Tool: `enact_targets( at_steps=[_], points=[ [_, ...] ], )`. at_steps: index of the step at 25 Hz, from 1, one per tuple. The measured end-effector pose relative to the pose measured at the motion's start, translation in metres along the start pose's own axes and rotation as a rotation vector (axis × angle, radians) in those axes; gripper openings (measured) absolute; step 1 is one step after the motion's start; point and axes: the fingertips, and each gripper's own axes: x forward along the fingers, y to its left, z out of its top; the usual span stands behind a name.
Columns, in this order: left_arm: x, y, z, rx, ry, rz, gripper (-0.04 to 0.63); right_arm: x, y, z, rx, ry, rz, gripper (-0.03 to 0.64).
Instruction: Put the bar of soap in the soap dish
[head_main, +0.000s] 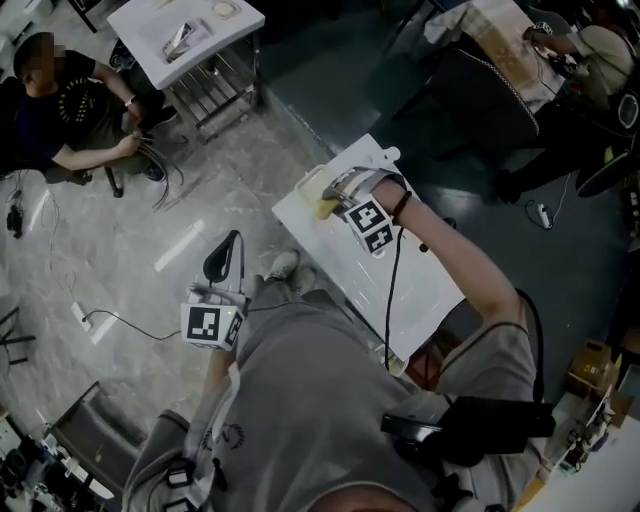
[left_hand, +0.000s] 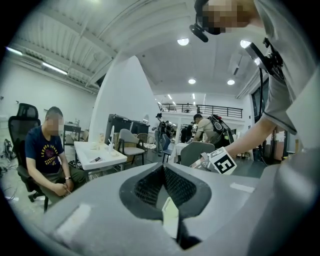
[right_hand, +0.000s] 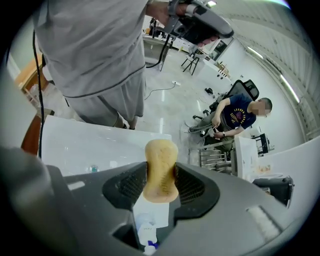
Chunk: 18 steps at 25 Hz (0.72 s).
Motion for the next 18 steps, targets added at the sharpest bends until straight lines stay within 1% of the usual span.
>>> enact_targets(
  at_steps=[4,7,11,14,18],
  points=[
    [-0.004,0.011,0.002,-0.016,0.013,0.058,-0.003,0.024,-0.013,-0.012,-0.023,-0.004,0.020,0.175],
    [-0.010,0.020,0.000,-0.015,0.014,0.092,-0.003,0.043,-0.019,-0.018,-0.009,-0.013,0.049,0.175],
    [-0.022,0.029,0.012,-0.009,-0.030,0.146,-0.003,0.063,-0.027,-0.021,-0.015,-0.029,0.071,0.175],
    [-0.025,0.032,0.023,0.004,-0.067,0.147,-0.003,0.081,-0.027,-0.023,-0.028,-0.034,0.084,0.175],
    [-0.021,0.033,0.031,0.007,-0.079,0.149,-0.003,0.106,-0.023,-0.027,-0.046,-0.037,0.089,0.175]
  ],
)
